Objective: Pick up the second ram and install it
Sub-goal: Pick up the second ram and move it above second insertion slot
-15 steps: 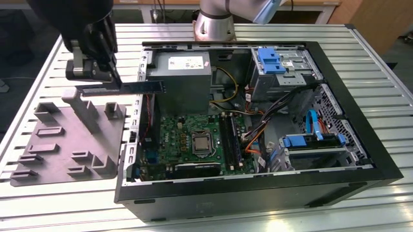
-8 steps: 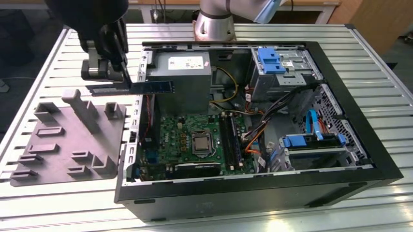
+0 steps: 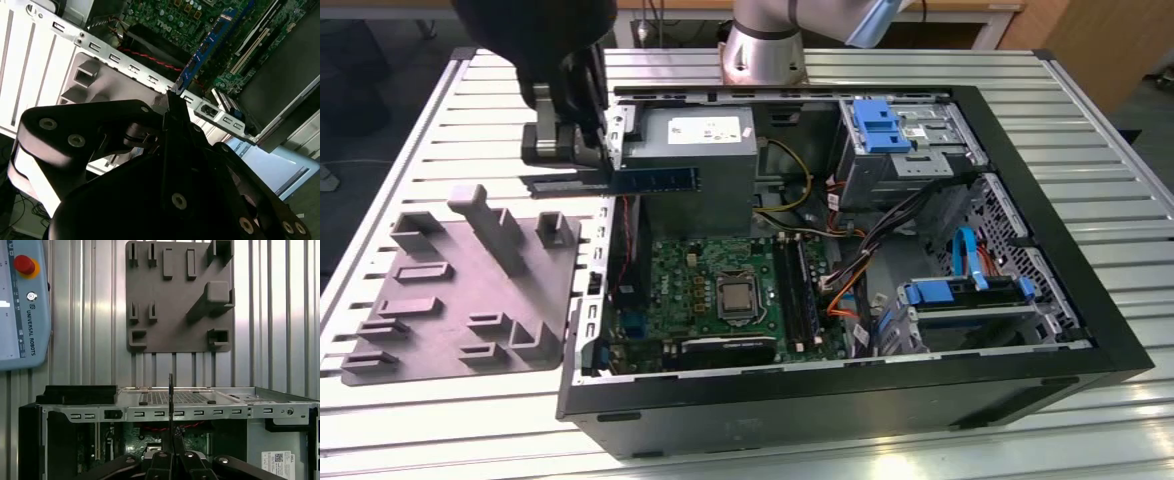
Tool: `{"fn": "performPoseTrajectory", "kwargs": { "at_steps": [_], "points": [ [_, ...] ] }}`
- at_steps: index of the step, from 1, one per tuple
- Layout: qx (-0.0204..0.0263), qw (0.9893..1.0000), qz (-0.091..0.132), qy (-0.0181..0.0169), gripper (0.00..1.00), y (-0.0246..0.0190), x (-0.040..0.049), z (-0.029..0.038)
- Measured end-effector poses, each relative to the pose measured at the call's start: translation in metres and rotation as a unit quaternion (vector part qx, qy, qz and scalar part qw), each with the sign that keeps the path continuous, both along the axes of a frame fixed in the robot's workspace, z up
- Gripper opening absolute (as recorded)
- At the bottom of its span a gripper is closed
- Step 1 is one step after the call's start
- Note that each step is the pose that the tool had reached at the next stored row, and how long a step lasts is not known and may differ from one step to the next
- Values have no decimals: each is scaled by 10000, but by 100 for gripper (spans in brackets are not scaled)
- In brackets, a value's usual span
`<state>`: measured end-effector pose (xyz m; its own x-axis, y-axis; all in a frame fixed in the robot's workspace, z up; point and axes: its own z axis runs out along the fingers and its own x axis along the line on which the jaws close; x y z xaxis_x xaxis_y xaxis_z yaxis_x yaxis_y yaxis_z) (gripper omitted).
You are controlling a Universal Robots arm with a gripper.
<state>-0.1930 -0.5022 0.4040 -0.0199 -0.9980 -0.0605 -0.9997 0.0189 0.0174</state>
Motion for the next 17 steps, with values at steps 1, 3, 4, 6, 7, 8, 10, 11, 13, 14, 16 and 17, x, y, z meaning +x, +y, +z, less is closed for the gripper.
{"fn": "performPoseTrajectory", "kwargs": {
  "at_steps": [1,3,4,6,7,8,10,11,13,14,16,17],
  "points": [
    [0,10000,0,3,12,1,25,-2],
    [0,10000,0,7,12,2,79,-7],
    [0,10000,1,10,12,3,105,-10],
    [0,10000,1,15,12,3,153,-14],
    [0,10000,1,18,12,3,177,-17],
    [0,10000,1,21,12,4,201,-19],
    [0,10000,1,26,12,5,244,-24],
    [0,10000,1,29,12,5,266,-26],
    [0,10000,1,33,12,6,306,-31],
    [0,10000,1,35,12,6,325,-33],
    [0,10000,1,39,12,7,365,-37],
    [0,10000,1,41,12,7,385,-39]
  ]
}}
